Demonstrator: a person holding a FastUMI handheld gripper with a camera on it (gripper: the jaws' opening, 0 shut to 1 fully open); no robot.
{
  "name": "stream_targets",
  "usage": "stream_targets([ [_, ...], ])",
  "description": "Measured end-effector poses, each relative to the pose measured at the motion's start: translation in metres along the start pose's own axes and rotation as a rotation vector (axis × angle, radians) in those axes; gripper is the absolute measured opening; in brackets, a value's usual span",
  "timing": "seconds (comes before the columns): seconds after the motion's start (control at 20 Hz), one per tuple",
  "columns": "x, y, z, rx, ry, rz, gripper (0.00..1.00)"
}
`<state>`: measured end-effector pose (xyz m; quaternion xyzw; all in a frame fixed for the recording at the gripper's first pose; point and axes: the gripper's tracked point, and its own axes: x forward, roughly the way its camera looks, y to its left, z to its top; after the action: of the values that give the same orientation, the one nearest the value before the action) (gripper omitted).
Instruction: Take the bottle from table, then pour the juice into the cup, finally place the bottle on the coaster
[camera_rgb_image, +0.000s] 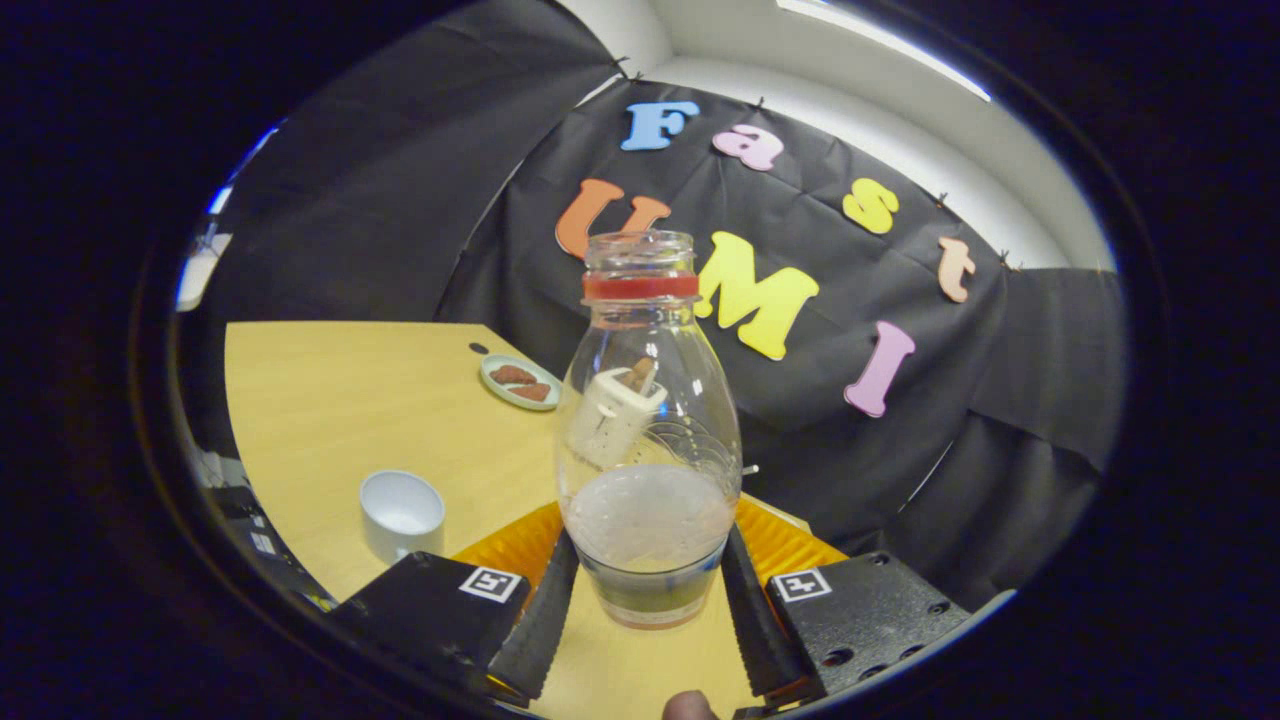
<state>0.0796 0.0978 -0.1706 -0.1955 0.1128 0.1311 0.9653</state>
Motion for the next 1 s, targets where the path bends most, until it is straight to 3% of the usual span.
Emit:
stream_targets([
  [0.25, 0.012, -0.012, 0.036, 0.197, -0.047, 0.044, 0.76],
  [0.5, 0.033, -0.021, 0.062, 0.264, -0.127, 0.034, 0.76],
  [0.7, 0.079, -0.026, 0.089, 0.328, -0.197, 0.043, 0.76],
  [1.0, 0.123, -0.016, 0.084, 0.398, -0.189, 0.072, 0.76],
])
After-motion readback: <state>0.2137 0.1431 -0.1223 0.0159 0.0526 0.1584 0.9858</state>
